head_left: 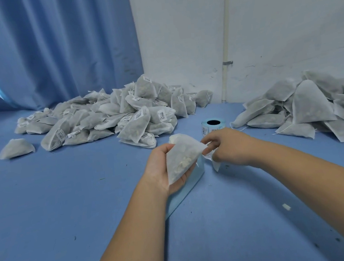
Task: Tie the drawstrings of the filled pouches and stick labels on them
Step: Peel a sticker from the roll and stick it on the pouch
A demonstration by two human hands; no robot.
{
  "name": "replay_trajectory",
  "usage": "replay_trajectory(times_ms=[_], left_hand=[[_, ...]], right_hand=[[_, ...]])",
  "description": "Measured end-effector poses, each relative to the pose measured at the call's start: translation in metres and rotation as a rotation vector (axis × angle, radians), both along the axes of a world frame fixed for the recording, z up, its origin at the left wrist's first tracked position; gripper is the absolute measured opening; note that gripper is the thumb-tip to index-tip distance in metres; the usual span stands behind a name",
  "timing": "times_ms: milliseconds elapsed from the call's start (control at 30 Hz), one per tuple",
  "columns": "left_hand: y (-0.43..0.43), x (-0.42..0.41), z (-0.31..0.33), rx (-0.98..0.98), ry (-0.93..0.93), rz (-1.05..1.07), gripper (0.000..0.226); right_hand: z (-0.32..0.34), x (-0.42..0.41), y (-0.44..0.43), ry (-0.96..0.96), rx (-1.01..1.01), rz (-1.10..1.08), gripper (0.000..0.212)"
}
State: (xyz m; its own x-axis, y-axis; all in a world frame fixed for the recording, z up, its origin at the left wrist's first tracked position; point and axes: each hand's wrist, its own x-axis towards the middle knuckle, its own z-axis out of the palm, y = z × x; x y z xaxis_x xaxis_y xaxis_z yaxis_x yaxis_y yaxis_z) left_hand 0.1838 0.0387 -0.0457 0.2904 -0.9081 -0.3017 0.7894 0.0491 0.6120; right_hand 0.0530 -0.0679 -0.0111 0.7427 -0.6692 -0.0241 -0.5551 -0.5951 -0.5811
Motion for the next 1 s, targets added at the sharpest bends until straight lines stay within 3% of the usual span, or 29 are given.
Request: replay_trajectory(times_ms=[200,400,700,1000], left_hand=[[0.0,0.001,0.0,0.002,0.011,0.016,0.022],[-0.001,0.002,0.0,0.006,0.005,0.011,0.025],[0.0,0.008,0.0,0.006,-0.021,0.021,0.037],[0.003,0.01,0.004,0.024,-0.137,0.058,0.027]], right_hand=[[0.004,-0.008,0.004,0.001,0.059,0.02,0.052],[0.004,-0.004,-0.005,-0.047,0.03,-0.07,0.04],[-0.003,-0.003,-0.01,-0.047,-0.137,-0.275,0.046],[-0.002,-0.006,-0.008,-0.019,-0.247,-0.299,0.036]])
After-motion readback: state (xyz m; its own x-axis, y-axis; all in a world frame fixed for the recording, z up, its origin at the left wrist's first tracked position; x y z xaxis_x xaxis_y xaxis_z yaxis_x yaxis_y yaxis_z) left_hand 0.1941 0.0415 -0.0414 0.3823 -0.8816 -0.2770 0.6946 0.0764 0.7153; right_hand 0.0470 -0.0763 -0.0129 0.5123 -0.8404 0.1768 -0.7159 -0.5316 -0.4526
